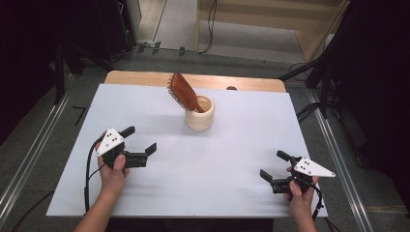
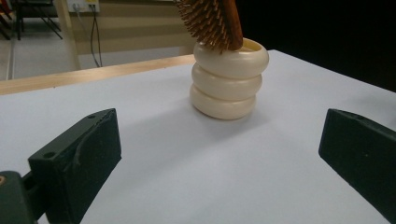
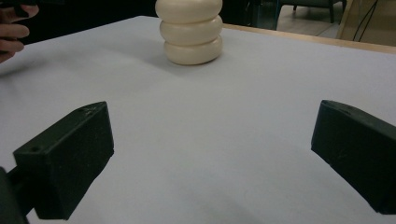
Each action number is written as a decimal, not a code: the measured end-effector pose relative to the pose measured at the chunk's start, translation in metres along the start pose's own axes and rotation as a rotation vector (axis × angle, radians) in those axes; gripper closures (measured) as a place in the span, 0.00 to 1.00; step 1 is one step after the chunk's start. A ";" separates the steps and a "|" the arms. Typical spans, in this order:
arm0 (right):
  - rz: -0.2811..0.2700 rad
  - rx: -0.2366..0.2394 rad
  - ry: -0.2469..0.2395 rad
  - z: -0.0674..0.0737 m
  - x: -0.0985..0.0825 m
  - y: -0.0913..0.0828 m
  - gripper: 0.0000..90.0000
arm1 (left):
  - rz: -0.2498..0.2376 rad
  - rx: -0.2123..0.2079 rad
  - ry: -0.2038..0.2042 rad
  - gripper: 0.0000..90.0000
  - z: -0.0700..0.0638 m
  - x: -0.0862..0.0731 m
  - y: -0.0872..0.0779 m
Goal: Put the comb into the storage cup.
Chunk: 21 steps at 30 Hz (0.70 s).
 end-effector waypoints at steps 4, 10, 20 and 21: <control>-0.003 0.000 -0.002 0.000 0.000 0.000 0.00 | 0.003 0.009 0.001 0.00 0.001 -0.004 -0.007; -0.004 -0.002 0.001 -0.001 0.000 0.000 0.00 | 0.002 0.023 -0.003 0.00 0.006 -0.009 -0.018; -0.001 -0.002 0.005 0.000 0.000 0.000 0.00 | 0.008 0.045 -0.010 0.00 0.012 -0.018 -0.037; -0.001 -0.003 0.004 -0.001 0.000 0.000 0.00 | 0.008 0.046 -0.008 0.00 0.013 -0.019 -0.039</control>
Point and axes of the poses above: each handheld gripper's, and its own axes: y roughly forward along the jaws, x roughly out of its top, z roughly to its left, the point moved 8 cm from there along y, roughly forward along the jaws, and after that the axes turned 9 degrees about y, right-handed, at the moved point
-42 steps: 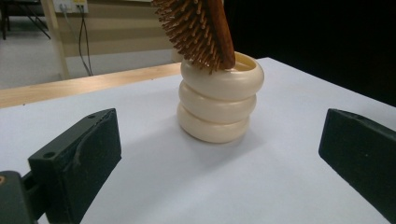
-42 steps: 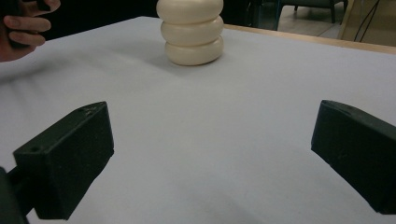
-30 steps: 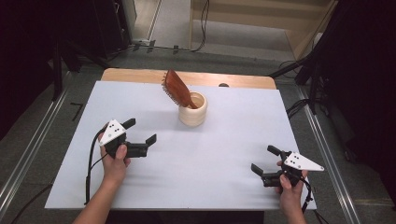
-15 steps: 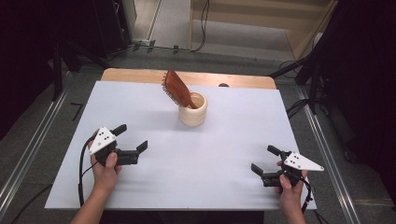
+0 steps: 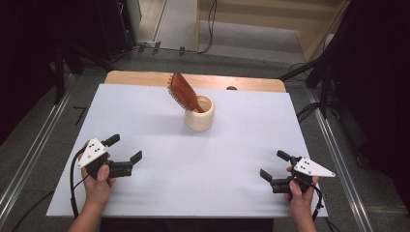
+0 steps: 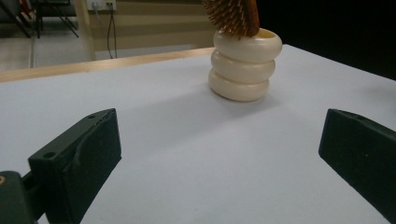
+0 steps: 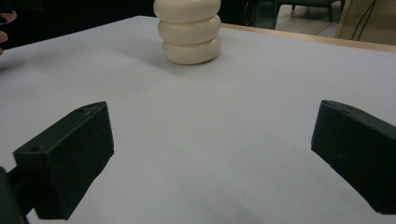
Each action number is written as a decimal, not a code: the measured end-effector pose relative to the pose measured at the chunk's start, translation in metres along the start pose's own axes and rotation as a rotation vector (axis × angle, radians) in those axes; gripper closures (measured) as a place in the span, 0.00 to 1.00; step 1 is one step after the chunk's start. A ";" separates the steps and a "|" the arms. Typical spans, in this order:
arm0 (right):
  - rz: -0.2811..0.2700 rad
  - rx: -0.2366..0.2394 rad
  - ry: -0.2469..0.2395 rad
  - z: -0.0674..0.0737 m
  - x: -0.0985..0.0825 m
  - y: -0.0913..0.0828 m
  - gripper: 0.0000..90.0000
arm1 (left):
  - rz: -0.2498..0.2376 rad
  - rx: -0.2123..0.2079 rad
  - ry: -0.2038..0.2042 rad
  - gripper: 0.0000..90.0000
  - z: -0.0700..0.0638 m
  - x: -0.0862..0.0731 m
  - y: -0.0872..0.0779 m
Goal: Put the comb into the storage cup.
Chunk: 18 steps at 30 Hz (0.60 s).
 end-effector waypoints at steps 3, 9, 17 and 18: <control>0.000 -0.001 0.000 0.000 0.000 0.000 0.00 | 0.006 0.005 -0.001 0.00 0.002 -0.004 -0.005; 0.002 -0.003 0.002 0.000 0.000 0.000 0.00 | 0.018 0.032 0.006 0.00 0.008 -0.009 -0.014; 0.003 -0.010 0.006 0.000 0.000 -0.001 0.00 | 0.023 0.033 -0.003 0.00 0.013 -0.016 -0.024; 0.002 -0.010 0.005 -0.001 0.000 -0.001 0.00 | 0.023 0.033 -0.005 0.00 0.013 -0.016 -0.025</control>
Point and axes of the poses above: each handheld gripper's, and its own axes: y roughly forward along the jaws, x roughly out of its top, z roughly to its left, the point moved 8 cm from there along y, roughly forward along the jaws, and after that the axes turned 9 degrees about y, right-handed, at the moved point
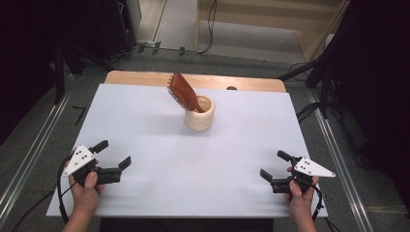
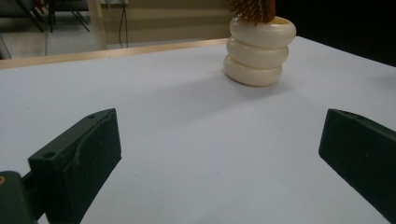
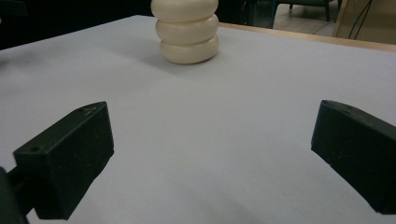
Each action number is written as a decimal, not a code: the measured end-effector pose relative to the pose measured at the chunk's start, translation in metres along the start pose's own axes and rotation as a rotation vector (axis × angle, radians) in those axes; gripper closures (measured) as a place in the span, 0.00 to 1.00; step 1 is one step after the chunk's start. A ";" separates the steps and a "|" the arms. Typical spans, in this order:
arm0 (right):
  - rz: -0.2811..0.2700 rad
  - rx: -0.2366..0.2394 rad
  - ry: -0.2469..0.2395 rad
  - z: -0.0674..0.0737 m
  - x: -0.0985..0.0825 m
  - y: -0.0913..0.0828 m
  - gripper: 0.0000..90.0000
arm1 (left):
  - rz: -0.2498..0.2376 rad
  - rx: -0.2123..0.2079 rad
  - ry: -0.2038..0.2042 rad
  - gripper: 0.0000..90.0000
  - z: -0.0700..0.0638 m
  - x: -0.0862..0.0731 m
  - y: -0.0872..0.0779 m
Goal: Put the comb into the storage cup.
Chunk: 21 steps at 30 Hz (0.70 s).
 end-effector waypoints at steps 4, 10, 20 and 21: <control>-0.002 -0.003 0.002 0.000 0.000 0.000 0.00 | 0.014 0.004 0.006 0.00 0.003 -0.004 -0.005; 0.001 -0.007 0.000 -0.001 0.000 0.000 0.00 | 0.033 0.015 0.018 0.00 0.008 -0.010 -0.015; 0.003 -0.005 0.001 -0.001 -0.001 0.000 0.00 | 0.047 0.051 0.024 0.00 0.024 -0.019 -0.034; 0.002 -0.003 -0.002 -0.001 -0.001 0.001 0.00 | 0.045 0.050 0.018 0.00 0.026 -0.020 -0.036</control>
Point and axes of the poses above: each handheld gripper's, and its own axes: y roughly forward along the jaws, x roughly out of its top, z roughly to its left, the point moved 8 cm from there along y, roughly forward along the jaws, and after that the axes turned 9 degrees about y, right-handed, at the moved point
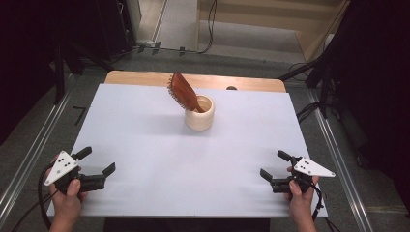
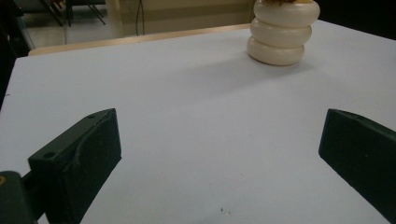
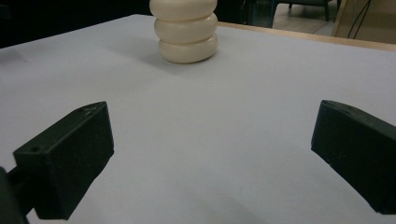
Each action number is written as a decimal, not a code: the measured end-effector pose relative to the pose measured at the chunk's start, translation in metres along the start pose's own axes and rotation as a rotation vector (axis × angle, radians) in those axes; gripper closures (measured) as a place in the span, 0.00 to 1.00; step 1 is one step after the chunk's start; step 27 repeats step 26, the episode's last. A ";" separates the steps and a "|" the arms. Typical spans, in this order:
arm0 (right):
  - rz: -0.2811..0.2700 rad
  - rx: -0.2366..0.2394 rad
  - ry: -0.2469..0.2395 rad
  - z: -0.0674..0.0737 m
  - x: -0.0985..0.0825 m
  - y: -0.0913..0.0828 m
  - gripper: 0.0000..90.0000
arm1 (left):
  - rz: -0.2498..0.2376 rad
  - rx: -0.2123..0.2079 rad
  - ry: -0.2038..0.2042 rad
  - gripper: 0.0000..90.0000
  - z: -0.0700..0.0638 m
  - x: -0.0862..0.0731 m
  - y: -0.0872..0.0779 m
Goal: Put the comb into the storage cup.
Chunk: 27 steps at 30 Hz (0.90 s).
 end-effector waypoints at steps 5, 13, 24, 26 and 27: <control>-0.007 0.005 0.008 -0.001 0.001 0.000 0.00 | 0.008 0.002 -0.003 0.00 0.007 -0.005 -0.004; -0.014 0.009 0.017 -0.003 0.002 0.001 0.00 | 0.008 0.016 -0.016 0.00 0.014 -0.009 -0.009; -0.017 -0.004 0.025 -0.005 0.002 0.000 0.00 | -0.003 0.010 -0.047 0.00 0.017 -0.013 -0.008; -0.021 -0.007 0.032 -0.006 0.002 0.000 0.00 | -0.004 0.014 -0.053 0.00 0.018 -0.013 -0.007; -0.021 -0.007 0.032 -0.006 0.002 0.000 0.00 | -0.004 0.014 -0.053 0.00 0.018 -0.013 -0.007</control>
Point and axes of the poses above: each handheld gripper's, and its own axes: y roughly forward along the jaws, x roughly out of its top, z roughly to its left, the point moved 8 cm from there along y, roughly forward along the jaws, and after that the axes turned 9 degrees about y, right-handed, at the moved point
